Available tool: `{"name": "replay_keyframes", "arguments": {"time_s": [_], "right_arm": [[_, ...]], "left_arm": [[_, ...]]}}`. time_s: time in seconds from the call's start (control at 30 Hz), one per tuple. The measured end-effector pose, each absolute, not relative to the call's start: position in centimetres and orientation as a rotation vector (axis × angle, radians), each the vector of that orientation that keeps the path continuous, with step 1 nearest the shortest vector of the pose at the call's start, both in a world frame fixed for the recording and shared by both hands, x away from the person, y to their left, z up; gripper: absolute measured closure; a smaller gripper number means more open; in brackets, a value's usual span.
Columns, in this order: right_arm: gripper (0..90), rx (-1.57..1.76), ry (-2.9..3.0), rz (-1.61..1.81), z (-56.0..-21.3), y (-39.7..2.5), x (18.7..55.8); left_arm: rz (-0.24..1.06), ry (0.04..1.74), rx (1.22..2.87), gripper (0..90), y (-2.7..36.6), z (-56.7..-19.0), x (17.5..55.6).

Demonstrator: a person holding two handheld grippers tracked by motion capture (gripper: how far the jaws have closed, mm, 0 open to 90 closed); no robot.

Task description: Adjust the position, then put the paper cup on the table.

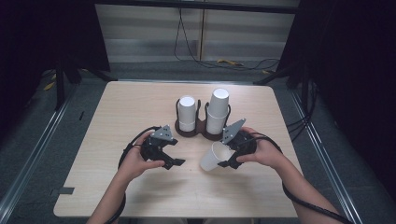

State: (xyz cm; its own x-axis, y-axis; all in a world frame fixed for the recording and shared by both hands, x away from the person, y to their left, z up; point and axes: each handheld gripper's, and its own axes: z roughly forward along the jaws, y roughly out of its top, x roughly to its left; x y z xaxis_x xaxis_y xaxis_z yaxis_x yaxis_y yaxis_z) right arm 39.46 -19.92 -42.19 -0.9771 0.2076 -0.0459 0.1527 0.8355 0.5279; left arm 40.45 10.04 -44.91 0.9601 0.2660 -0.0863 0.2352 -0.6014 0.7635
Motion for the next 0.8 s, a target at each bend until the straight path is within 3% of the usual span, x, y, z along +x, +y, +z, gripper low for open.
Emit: {"name": "replay_keyframes", "arguments": {"time_s": [0.8], "right_arm": [[17.3, 0.229, 2.929, 0.769, -41.8, -18.8, 39.4]], "left_arm": [[0.04, 0.349, 2.241, 16.0, 10.0, -45.0, 40.3]]}}
